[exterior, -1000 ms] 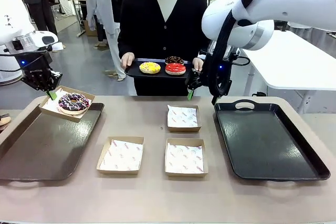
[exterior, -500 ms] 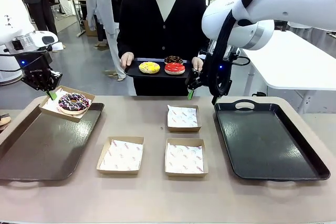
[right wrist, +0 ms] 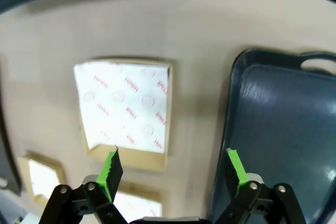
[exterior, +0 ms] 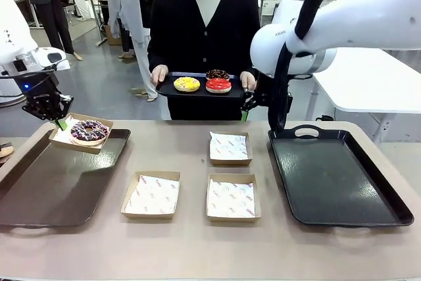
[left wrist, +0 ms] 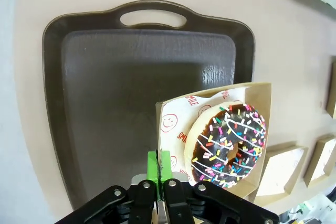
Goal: Individually package the donuts and arrange them on the tray.
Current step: Place the picked Paper togo box on the Handle tray while simultaneously picking up another Paper togo box from the table with the other hand.
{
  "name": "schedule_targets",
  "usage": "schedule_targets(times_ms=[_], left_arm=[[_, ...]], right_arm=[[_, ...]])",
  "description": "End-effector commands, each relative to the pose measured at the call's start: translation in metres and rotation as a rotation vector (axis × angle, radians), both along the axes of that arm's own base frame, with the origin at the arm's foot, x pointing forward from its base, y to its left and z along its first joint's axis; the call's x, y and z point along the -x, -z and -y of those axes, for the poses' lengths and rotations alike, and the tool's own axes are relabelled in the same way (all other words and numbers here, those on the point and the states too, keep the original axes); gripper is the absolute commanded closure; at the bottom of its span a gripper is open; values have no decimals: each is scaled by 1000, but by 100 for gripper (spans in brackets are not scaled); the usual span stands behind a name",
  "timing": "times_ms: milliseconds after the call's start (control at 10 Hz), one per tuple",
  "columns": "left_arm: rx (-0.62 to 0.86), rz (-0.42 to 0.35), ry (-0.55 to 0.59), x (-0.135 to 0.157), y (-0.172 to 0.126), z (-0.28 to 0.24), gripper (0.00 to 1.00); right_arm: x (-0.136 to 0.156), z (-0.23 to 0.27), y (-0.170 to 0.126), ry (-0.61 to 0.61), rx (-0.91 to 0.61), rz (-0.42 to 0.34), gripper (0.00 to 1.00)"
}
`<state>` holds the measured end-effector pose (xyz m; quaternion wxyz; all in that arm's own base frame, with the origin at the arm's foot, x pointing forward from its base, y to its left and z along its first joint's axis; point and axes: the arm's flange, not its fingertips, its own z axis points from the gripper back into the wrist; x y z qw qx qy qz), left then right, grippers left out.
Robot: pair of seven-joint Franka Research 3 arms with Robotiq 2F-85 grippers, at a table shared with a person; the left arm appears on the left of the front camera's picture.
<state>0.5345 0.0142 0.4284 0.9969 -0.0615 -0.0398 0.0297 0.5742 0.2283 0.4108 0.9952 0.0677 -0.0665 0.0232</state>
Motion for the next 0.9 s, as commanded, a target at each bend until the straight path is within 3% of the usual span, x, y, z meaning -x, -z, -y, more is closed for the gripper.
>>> schedule_targets(times_ms=[0,400,800], left_arm=[[47,17,-35,-13,7,-2,99],[60,-7,-34,-26,24,-4,99],[57,-18,7,-30,31,-2,99]], right_arm=[[-7,-9,25,50,5,6,0],[-10,-23,62,70,67,-11,0],[-4,-23,68,42,46,-38,0]])
